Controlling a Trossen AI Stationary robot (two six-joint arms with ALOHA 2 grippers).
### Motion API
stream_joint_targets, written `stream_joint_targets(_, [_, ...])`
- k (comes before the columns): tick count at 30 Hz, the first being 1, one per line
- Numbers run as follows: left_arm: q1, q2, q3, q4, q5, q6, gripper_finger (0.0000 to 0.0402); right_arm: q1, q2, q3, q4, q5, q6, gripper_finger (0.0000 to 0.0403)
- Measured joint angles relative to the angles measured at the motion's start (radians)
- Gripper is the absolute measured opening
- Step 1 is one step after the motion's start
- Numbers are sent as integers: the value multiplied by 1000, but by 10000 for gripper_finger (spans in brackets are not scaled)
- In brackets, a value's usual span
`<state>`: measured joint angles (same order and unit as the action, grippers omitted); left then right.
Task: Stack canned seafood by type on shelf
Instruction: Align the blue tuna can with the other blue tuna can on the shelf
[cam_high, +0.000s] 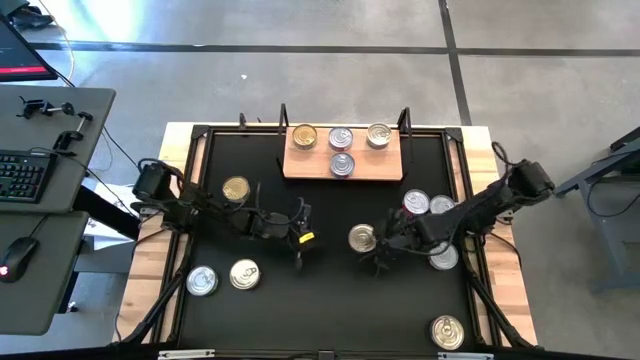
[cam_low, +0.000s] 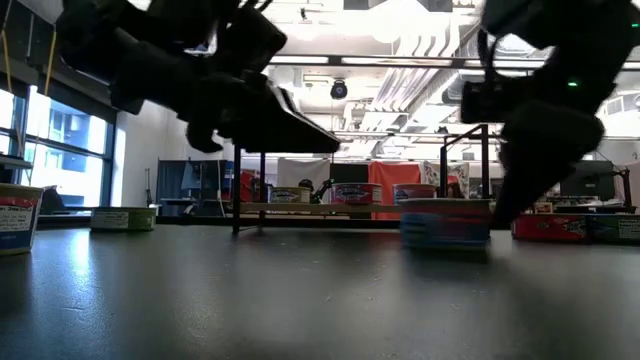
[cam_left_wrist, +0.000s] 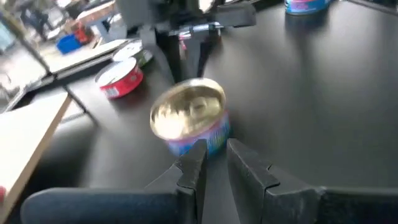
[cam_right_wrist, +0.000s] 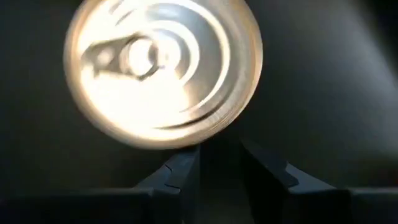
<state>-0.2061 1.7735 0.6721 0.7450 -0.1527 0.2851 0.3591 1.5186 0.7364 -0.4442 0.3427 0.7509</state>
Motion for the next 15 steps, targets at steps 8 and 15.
stream_joint_targets(8, [-34,39,59,-87,91,234,86,-19,108,29,395,-7,-177,103])
stream_joint_targets(15, [-13,72,60,-89,125,338,152,-11,202,35,547,-48,-264,104])
